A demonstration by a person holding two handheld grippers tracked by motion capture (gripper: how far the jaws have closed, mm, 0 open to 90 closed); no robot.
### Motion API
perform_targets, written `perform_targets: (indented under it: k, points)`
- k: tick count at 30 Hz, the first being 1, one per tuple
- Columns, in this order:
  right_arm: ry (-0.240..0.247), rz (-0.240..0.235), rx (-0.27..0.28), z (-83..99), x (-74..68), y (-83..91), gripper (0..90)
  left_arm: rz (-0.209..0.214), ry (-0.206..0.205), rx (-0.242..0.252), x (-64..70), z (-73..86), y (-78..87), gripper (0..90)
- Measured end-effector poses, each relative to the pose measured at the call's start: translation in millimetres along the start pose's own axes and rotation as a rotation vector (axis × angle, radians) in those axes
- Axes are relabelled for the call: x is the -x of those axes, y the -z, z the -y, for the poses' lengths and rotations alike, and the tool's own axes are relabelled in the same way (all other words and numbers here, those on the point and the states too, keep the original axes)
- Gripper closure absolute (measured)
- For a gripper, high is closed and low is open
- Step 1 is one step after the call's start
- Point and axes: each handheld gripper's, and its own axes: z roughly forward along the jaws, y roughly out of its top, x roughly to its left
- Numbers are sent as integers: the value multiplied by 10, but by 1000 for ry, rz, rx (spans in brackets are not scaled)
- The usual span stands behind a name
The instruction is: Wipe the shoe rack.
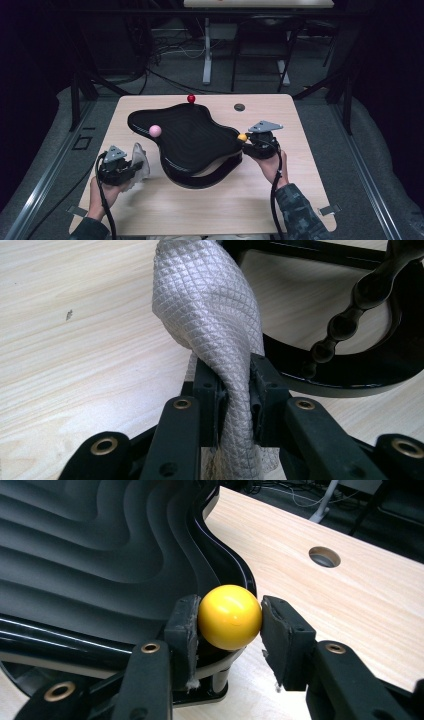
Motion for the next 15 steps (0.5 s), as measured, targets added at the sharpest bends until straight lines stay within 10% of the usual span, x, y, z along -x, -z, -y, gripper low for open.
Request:
perform_targets:
  k: [15]
  points:
    - [-13,19,-24,-89,309,-216,590,10,-2,-7,29,-11,-21,758]
